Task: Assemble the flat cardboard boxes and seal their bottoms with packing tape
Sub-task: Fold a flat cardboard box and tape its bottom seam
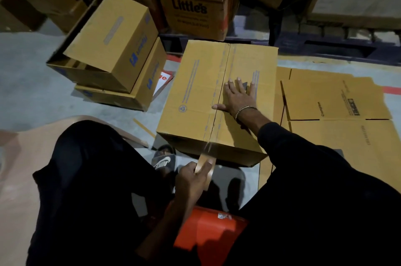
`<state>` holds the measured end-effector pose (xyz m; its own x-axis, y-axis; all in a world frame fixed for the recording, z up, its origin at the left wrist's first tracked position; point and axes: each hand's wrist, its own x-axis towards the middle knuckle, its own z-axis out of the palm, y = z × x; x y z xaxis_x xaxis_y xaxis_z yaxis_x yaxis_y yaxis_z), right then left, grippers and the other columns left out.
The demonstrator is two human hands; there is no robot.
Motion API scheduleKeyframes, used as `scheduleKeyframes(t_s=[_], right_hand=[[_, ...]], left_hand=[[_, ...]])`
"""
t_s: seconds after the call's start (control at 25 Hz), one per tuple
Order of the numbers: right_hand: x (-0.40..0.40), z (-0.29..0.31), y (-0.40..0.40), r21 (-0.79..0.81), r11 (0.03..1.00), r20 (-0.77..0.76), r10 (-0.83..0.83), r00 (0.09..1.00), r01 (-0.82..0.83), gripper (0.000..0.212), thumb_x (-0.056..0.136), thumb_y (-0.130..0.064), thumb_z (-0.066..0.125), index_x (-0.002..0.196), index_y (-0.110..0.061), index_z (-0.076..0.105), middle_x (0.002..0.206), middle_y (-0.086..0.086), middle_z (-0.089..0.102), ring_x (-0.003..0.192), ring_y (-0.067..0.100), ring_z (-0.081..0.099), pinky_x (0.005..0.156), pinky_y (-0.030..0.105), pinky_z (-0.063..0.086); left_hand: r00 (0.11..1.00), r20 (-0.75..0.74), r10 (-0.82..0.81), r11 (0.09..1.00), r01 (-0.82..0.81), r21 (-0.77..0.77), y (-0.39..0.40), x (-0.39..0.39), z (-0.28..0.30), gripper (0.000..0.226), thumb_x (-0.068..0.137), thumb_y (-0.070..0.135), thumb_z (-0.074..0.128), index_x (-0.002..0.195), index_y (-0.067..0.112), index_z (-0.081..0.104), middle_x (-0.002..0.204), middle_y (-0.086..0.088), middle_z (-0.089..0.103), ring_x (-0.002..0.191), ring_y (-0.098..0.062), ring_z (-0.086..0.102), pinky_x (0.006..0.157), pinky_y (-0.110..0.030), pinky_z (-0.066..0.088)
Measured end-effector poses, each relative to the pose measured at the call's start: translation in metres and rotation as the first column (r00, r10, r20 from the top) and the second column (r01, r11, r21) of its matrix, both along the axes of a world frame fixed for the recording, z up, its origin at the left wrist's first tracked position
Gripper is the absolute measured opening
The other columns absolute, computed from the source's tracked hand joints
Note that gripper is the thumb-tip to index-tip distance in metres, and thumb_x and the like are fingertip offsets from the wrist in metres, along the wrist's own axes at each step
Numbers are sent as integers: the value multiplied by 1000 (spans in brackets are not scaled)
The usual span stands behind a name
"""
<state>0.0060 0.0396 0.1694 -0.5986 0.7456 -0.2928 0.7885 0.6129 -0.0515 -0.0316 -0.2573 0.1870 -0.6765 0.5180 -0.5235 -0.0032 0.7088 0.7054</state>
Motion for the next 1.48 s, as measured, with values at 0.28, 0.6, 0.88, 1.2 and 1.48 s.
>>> scheduleKeyframes(t_s=[0.28, 0.6, 0.88, 1.2, 1.48], right_hand=[[8, 15, -26, 71, 993, 61, 92, 994, -96, 103, 91, -86, 12, 165, -15, 4, 173, 4, -5, 158, 27, -16, 123, 65, -6], [36, -3, -108, 9, 941, 156, 334, 930, -339, 107, 92, -84, 16, 161, -11, -19, 170, 8, -21, 158, 26, -14, 125, 59, 2], [33, -5, -114, 38, 948, 95, 311, 946, -316, 100, 96, -75, 24, 162, -12, -15, 171, 7, -19, 159, 24, -12, 127, 54, 2], [44, 37, -50, -178, 940, -429, -340, 837, 290, 73, 90, -67, 63, 149, -26, 48, 152, 8, 44, 140, 26, 40, 111, 50, 38], [32, 31, -7, -251, 784, -335, -621, 709, 568, 35, 93, -32, 72, 116, -8, 60, 108, 14, 67, 93, 34, 66, 72, 40, 56]], left_hand=[[996, 42, -76, 986, 81, -147, 20, -9, -23, 38, 90, 45, 75, 72, 16, 58, 67, 3, 58, 66, -15, 56, 57, -33, 41], [948, 299, 110, 993, -117, 7, 50, -19, -34, 37, 101, 31, 66, 133, 15, 57, 129, -10, 65, 103, -24, 59, 78, -29, 43], [917, 366, 161, 984, -179, 15, 58, -24, -51, 39, 96, 20, 73, 131, 13, 57, 128, -13, 66, 104, -29, 65, 70, -30, 48], [945, 320, 71, 997, -75, 0, 49, -26, -60, 29, 96, 28, 70, 124, 24, 64, 119, -11, 68, 98, -32, 68, 77, -37, 56], [888, 447, 106, 990, -136, 35, 41, -32, -40, 41, 77, 35, 76, 117, 29, 67, 108, -8, 72, 87, -30, 73, 62, -32, 54]])
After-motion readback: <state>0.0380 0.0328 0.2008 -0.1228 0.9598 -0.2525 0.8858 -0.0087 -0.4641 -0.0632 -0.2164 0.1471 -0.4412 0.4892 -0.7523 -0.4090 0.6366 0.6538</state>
